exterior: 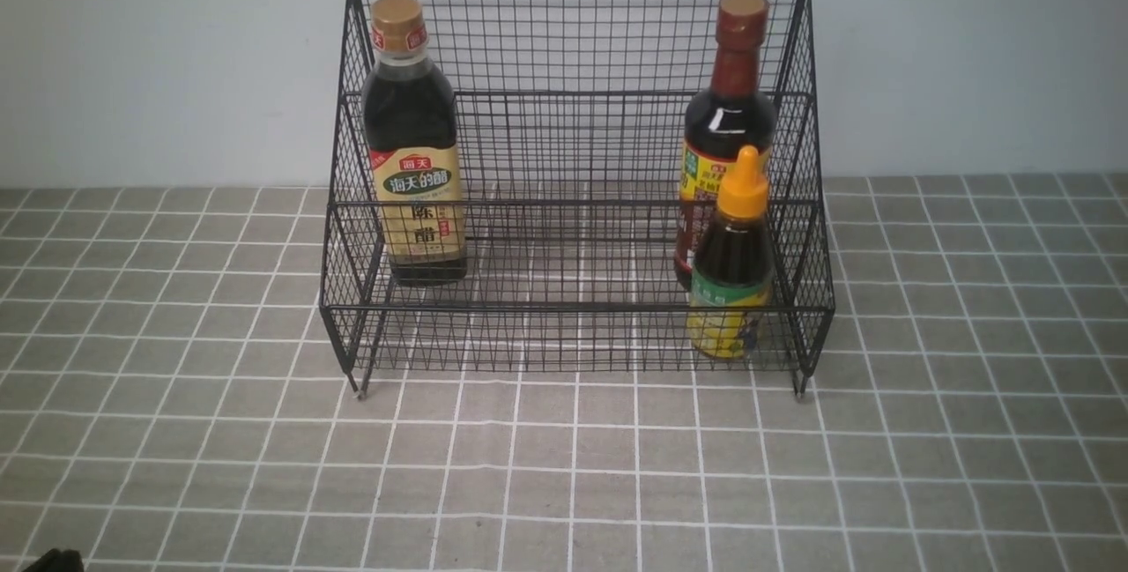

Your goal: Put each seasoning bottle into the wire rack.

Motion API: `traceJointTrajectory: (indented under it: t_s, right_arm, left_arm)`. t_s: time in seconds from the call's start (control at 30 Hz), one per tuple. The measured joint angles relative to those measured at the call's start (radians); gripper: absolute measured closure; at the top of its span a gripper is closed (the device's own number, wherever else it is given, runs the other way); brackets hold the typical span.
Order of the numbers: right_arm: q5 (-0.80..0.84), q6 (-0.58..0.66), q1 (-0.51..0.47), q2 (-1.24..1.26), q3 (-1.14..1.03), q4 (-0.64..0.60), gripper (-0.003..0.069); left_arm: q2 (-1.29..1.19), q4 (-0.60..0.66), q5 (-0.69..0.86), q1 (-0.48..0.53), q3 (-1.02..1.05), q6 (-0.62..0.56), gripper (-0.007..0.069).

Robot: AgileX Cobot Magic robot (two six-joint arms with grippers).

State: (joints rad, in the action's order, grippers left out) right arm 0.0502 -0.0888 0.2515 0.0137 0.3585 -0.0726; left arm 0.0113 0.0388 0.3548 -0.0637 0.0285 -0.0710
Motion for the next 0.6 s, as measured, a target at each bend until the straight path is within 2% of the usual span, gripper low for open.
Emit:
traceJointTrajectory:
  t_s: [0.6]
  right_arm:
    - [0.0, 0.0, 0.0, 0.0, 0.0, 0.0, 0.067]
  left_arm:
    - [0.0, 0.0, 0.012, 0.0, 0.0, 0.0, 0.0631]
